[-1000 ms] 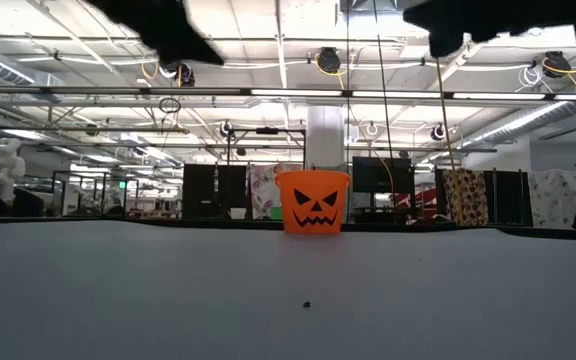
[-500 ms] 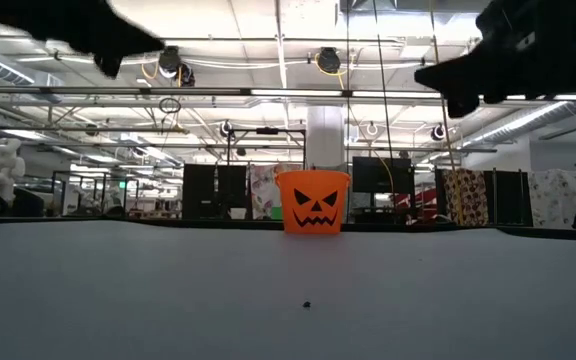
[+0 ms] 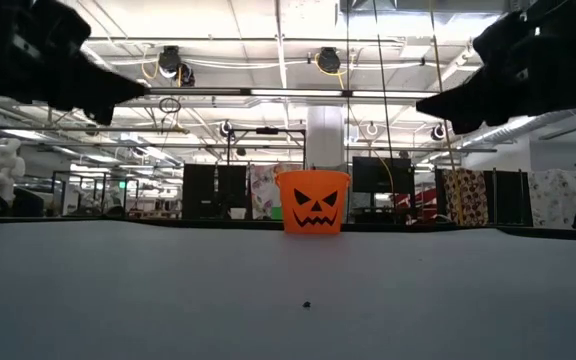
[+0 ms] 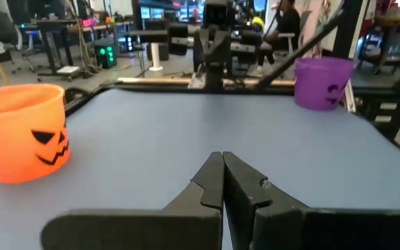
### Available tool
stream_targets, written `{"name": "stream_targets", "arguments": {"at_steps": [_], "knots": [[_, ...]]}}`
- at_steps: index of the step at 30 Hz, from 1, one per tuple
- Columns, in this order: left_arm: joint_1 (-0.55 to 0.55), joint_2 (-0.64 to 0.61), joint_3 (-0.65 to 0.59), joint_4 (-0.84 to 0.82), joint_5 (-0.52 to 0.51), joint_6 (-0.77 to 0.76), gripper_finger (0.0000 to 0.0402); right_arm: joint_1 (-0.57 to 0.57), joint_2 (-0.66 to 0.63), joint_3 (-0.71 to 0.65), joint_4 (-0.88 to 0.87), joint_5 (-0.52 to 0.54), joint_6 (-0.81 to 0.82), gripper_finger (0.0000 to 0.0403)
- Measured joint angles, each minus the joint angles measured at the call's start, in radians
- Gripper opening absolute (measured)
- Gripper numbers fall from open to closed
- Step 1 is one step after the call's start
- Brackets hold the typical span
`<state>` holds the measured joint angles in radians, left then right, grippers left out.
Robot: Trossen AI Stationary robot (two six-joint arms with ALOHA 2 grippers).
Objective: Sort candy by brand, put in halloween buckets
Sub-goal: Return to Home Position
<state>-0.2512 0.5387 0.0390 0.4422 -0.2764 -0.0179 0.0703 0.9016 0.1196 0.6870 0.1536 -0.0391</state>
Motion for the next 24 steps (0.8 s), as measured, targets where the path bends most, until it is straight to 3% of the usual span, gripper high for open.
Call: {"name": "stream_targets", "arguments": {"at_steps": [14, 19, 24], "knots": [[0.022, -0.109, -0.032, -0.075, 0.006, 0.079, 0.0003, -0.064, 0.0, -0.017, -0.041, -0.161, 0.019, 0.0], [0.049, -0.176, -0.032, -0.194, 0.006, 0.077, 0.0003, -0.085, -0.001, -0.11, 0.071, -0.159, 0.069, 0.0], [0.057, -0.245, -0.033, -0.227, 0.005, 0.08, 0.0003, -0.092, -0.006, -0.106, 0.021, -0.154, 0.087, 0.0]]}}
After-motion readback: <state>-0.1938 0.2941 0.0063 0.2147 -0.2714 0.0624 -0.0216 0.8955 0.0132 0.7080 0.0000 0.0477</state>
